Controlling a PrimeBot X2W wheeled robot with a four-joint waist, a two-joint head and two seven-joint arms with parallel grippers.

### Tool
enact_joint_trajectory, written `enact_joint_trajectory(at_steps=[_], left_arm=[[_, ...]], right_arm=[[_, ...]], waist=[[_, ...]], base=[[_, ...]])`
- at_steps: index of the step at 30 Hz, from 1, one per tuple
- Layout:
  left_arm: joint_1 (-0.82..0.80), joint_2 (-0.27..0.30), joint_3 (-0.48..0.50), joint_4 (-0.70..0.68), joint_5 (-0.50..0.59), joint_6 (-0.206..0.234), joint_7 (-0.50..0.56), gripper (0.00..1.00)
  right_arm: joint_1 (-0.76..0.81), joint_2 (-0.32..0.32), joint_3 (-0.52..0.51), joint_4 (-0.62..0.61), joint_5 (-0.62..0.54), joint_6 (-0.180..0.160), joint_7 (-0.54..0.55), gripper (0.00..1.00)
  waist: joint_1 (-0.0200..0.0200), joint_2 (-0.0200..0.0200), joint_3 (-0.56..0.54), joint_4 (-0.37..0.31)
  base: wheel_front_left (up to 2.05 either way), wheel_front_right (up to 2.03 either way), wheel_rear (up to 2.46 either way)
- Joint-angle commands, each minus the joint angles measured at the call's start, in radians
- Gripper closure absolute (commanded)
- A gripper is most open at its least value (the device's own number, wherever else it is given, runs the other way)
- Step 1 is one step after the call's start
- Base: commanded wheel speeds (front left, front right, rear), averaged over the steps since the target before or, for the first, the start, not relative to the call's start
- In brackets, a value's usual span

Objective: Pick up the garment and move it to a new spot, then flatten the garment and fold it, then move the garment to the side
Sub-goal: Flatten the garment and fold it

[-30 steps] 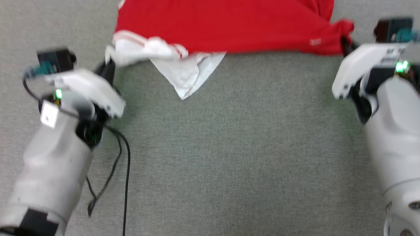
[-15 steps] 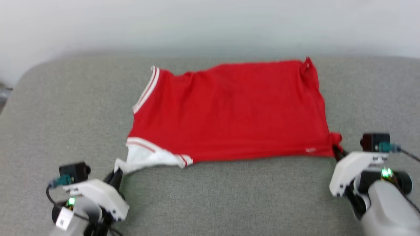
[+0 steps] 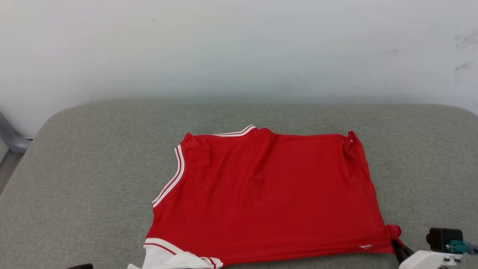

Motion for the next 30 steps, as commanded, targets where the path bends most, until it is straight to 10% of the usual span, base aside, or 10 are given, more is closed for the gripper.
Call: enact_joint_trajectory(at_steps=[1,14,30], left_arm=[[0.047,0.032,0.018,-0.051,-0.013,0.041,0.009,1.00],[0.119,0.128,0.064,-0.341,-0.011,0.156,0.038,1.00],[-0.268,0.055,0.017,-0.132,0.072,-0.020,0.061,1.00]], right_arm=[[0.060,0.000,-0.035,-0.072,-0.012,-0.003,0.027,1.00],[0.235,0.056,-0.075,-0.401,-0.046,-0.003,0.232,1.00],[-0.078,0.035,0.030,-0.345,-0.085,-0.002,0.298,1.00]], waist=[[0.0003,-0.0001,-0.005,0.001],[0.0003,-0.0001,0.014,-0.008],[0.0003,-0.0001,0.220,-0.039]], base=[[0.00,0.00,0.00],[0.00,0.00,0.00],[0.00,0.00,0.00]])
